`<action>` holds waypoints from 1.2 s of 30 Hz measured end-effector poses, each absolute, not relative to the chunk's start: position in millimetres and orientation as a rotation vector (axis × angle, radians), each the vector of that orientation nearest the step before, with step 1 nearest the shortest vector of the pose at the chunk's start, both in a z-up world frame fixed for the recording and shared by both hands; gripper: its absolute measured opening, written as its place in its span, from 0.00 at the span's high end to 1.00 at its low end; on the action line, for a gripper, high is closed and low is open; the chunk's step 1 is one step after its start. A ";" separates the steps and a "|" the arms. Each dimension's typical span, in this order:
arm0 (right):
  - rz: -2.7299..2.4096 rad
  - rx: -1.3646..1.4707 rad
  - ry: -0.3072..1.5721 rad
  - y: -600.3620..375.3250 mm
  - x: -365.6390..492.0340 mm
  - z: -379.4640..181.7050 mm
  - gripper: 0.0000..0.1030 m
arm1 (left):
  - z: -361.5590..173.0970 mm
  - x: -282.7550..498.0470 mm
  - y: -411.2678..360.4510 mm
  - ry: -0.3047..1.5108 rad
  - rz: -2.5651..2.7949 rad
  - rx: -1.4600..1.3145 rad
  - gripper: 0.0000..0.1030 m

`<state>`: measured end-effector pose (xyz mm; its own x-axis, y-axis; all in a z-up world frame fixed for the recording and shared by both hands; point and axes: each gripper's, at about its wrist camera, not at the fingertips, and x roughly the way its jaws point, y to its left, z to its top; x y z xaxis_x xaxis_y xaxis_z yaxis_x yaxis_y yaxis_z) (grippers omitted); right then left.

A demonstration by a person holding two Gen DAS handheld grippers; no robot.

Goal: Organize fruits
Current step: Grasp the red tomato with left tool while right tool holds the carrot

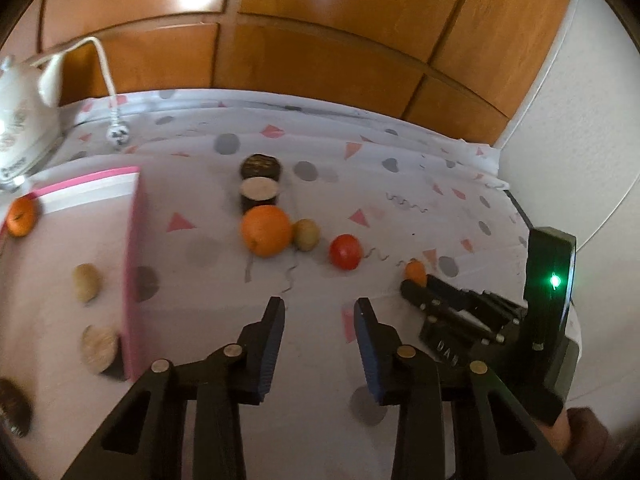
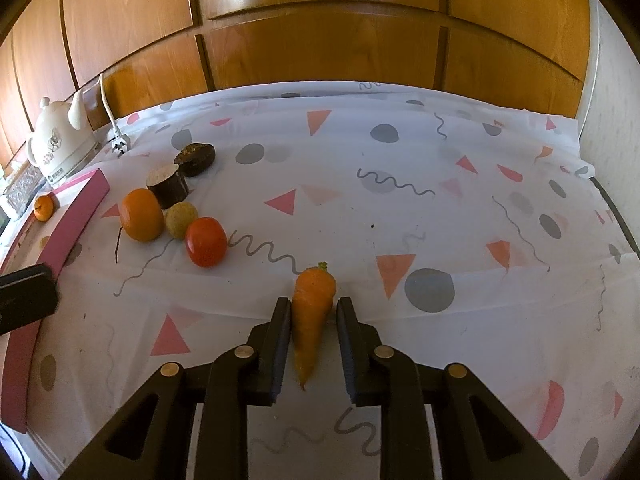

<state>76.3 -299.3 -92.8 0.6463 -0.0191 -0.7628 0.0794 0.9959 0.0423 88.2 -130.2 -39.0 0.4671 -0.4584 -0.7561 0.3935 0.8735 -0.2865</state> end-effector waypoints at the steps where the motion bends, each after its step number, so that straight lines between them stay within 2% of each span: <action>1: -0.056 0.075 0.865 -299.2 76.3 -93.0 0.79 | -40.1 91.2 -134.3 0.956 -0.525 -0.075 0.65; 19: -0.034 0.116 0.848 -303.7 74.1 -94.9 0.78 | -65.4 144.7 -195.0 1.031 -0.539 -0.050 0.66; 24: -0.031 0.122 0.846 -304.8 73.7 -95.4 0.78 | -75.0 154.7 -203.8 1.040 -0.522 -0.031 0.76; 36: -0.032 0.121 0.848 -305.1 73.8 -95.4 0.78 | -67.7 87.3 -158.8 0.924 -0.468 0.048 0.77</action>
